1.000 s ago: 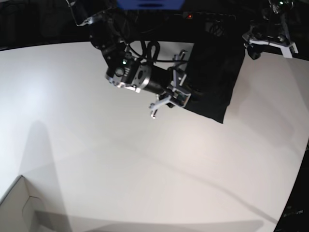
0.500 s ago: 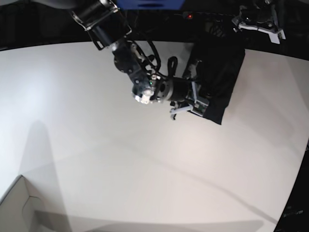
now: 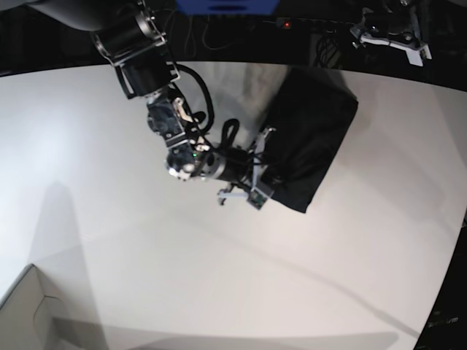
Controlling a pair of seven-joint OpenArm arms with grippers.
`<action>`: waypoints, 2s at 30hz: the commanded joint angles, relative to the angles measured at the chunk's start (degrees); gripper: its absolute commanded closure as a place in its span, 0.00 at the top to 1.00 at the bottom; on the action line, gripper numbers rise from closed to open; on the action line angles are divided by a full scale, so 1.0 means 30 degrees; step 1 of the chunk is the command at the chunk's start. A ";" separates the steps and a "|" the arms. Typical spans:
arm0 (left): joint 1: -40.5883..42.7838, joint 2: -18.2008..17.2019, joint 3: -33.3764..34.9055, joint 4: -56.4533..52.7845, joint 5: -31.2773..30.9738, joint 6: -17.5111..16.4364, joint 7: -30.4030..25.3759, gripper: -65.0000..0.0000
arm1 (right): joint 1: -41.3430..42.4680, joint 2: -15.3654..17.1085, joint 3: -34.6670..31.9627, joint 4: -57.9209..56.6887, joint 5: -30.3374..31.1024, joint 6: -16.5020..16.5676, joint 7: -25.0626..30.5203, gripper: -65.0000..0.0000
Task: Layout the t-shirt on the table in an organized manner, then fold the t-shirt properly
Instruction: 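Release the bundle and pull the right gripper back from the shirt, then hold the folded black shirt edge with the left gripper while the right gripper hovers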
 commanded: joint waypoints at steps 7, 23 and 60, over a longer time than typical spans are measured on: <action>-0.0045 -0.0083 0.1690 0.1599 -0.2304 -0.0100 -0.0226 0.64 | -0.0089 0.0152 0.2646 0.1534 0.0053 -0.0010 0.0117 0.01; -0.1100 0.0177 0.3067 0.1775 -0.3564 0.0106 -0.0226 0.64 | -0.5452 0.0386 0.2763 1.0002 0.0053 -0.0010 0.0058 0.01; -0.2828 0.0177 0.5353 0.1541 -0.3652 -0.0070 -0.0460 0.12 | -0.7181 0.2144 0.2793 1.0354 0.0053 -0.0010 0.0058 0.01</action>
